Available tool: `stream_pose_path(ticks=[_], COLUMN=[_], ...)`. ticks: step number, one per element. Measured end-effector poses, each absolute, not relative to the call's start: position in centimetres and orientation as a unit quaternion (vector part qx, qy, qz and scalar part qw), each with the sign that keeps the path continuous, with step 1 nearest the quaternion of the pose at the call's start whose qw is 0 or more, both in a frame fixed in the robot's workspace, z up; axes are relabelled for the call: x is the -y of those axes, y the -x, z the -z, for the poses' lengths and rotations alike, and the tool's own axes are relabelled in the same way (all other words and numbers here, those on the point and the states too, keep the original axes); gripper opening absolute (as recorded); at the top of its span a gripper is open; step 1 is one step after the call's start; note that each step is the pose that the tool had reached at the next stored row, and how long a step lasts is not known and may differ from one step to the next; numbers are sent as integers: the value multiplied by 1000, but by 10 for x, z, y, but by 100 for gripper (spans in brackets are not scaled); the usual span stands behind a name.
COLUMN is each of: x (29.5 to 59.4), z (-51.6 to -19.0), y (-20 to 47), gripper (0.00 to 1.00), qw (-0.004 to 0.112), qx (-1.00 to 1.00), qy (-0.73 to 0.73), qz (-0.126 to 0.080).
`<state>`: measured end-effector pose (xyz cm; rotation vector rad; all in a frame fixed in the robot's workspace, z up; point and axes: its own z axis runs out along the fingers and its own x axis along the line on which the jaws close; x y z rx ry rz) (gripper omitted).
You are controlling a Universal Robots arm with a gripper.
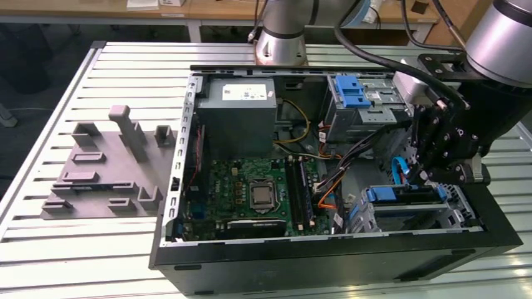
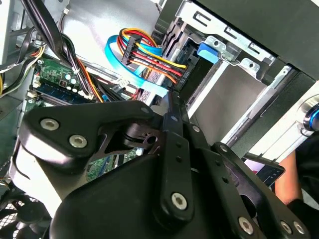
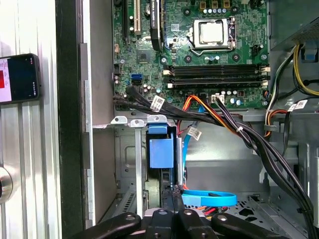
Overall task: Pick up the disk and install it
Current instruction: 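Insert the second disk wire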
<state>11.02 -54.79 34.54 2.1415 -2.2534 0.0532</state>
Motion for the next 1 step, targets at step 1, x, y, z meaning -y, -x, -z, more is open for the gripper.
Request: stream_pose_path(ticks=[1], x=[548], z=[-345], y=[-110], gripper=[11], qw=[16], qx=[725], qy=[-689], qz=[-17])
